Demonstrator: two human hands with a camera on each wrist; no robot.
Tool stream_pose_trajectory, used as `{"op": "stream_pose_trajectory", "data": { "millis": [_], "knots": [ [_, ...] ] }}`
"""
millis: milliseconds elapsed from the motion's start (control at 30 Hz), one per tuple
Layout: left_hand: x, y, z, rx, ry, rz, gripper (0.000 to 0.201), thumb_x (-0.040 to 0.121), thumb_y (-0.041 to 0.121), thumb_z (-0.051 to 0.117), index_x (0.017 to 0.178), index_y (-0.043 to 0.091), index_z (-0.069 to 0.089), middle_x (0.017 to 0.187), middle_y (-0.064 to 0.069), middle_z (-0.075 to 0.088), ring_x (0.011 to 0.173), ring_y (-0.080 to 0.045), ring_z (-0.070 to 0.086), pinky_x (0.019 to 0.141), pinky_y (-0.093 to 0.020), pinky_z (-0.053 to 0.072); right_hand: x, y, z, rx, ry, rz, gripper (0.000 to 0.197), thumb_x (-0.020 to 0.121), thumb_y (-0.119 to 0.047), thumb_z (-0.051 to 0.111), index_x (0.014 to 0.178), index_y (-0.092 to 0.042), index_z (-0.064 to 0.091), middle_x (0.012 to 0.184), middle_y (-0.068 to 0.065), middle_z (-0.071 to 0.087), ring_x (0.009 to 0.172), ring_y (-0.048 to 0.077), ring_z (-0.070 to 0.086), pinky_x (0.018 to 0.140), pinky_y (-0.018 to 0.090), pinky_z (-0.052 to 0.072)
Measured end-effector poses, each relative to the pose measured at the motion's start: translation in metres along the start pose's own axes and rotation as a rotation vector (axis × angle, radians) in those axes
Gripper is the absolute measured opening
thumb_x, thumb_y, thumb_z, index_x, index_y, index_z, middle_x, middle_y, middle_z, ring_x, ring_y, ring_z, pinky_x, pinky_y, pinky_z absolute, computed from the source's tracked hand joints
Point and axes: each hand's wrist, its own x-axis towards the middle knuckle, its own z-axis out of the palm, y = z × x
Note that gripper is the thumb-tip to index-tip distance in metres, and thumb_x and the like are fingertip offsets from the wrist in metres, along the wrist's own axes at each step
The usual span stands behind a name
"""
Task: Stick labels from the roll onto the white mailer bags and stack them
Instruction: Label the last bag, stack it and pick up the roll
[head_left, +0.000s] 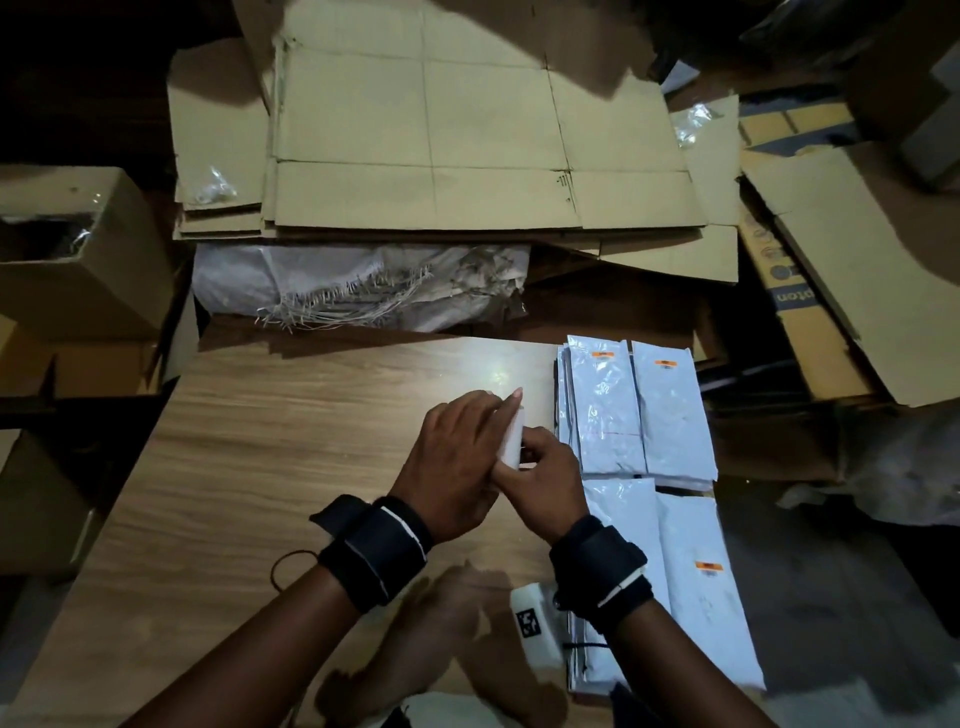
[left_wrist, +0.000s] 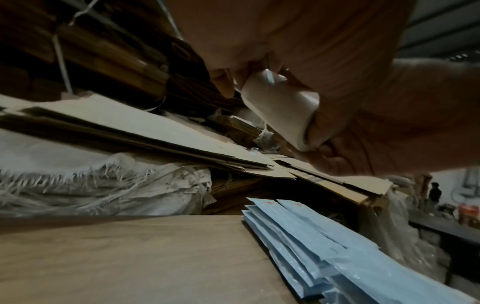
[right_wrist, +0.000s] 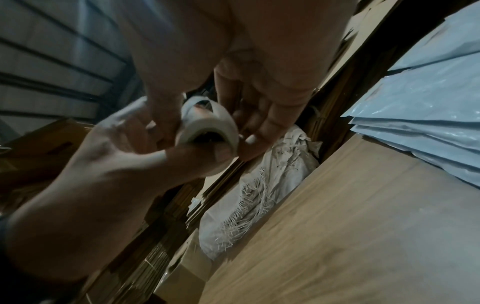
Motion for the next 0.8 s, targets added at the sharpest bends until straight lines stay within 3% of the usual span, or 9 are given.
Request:
{"op": "stream_pose_trajectory", "data": {
  "millis": [100, 167, 333, 433, 600, 700, 800],
  "knots": [
    [-0.005, -0.010, -0.007, -0.176, 0.052, -0.043, 0.094, 0.063, 0.030, 0.077, 0.144, 0.012, 0.032, 0.137, -0.007, 0.049, 0.128, -0.022, 0.044, 0.103, -0.037, 0.034, -0.002, -0.006, -0.013, 0.264, -0.112, 0.001, 0.019, 0.081, -0.018, 0.079, 0.100, -0.018, 0.075, 0.089, -0.004, 0.075, 0.083, 0.010, 0.070, 0.073, 0.024, 0.056],
    [-0.005, -0.011, -0.011, -0.155, 0.031, -0.039, 0.091, 0.062, 0.032, 0.077, 0.142, 0.011, 0.036, 0.136, -0.006, 0.051, 0.125, -0.022, 0.048, 0.098, -0.038, 0.037, -0.003, -0.007, -0.016, 0.342, -0.100, 0.034, 0.013, 0.084, -0.016, 0.075, 0.096, -0.021, 0.075, 0.086, -0.004, 0.076, 0.081, 0.009, 0.071, 0.072, 0.025, 0.057],
    [0.000, -0.006, -0.011, -0.054, -0.020, -0.069, 0.107, 0.059, 0.029, 0.078, 0.148, 0.011, 0.022, 0.130, -0.005, 0.055, 0.112, -0.025, 0.055, 0.089, -0.038, 0.038, -0.002, 0.001, -0.007, 0.168, -0.041, -0.004, 0.019, 0.094, -0.027, 0.063, 0.105, -0.019, 0.076, 0.089, -0.015, 0.075, 0.085, 0.002, 0.069, 0.079, 0.032, 0.057],
    [0.000, -0.007, -0.009, -0.046, -0.005, -0.085, 0.114, 0.055, 0.029, 0.079, 0.149, 0.012, 0.017, 0.128, -0.005, 0.055, 0.110, -0.024, 0.055, 0.088, -0.038, 0.037, -0.003, 0.003, -0.004, 0.173, -0.016, 0.006, 0.023, 0.098, -0.030, 0.056, 0.106, -0.022, 0.076, 0.091, -0.012, 0.075, 0.087, 0.010, 0.071, 0.077, 0.040, 0.060],
    [-0.001, -0.009, -0.009, -0.063, 0.009, -0.076, 0.112, 0.058, 0.030, 0.078, 0.150, 0.013, 0.016, 0.129, -0.005, 0.056, 0.110, -0.024, 0.056, 0.089, -0.037, 0.036, 0.000, 0.004, -0.003, 0.172, 0.083, 0.001, 0.013, 0.092, -0.015, 0.065, 0.095, -0.017, 0.077, 0.088, -0.006, 0.076, 0.083, 0.013, 0.071, 0.078, 0.047, 0.059],
    [-0.002, -0.008, -0.009, -0.079, 0.016, -0.078, 0.112, 0.058, 0.030, 0.078, 0.150, 0.013, 0.016, 0.129, -0.004, 0.055, 0.109, -0.023, 0.057, 0.090, -0.036, 0.036, 0.000, 0.002, -0.003, 0.210, 0.096, 0.013, 0.009, 0.090, -0.017, 0.068, 0.087, -0.020, 0.076, 0.084, -0.004, 0.075, 0.081, 0.017, 0.071, 0.078, 0.049, 0.058],
    [-0.003, -0.008, -0.010, -0.124, 0.044, -0.086, 0.111, 0.058, 0.029, 0.078, 0.149, 0.014, 0.017, 0.130, -0.004, 0.055, 0.111, -0.022, 0.055, 0.092, -0.035, 0.036, -0.001, -0.002, -0.006, 0.277, 0.076, 0.033, 0.006, 0.086, -0.022, 0.074, 0.091, -0.021, 0.076, 0.086, -0.003, 0.075, 0.083, 0.016, 0.071, 0.080, 0.044, 0.059]
  ]
}}
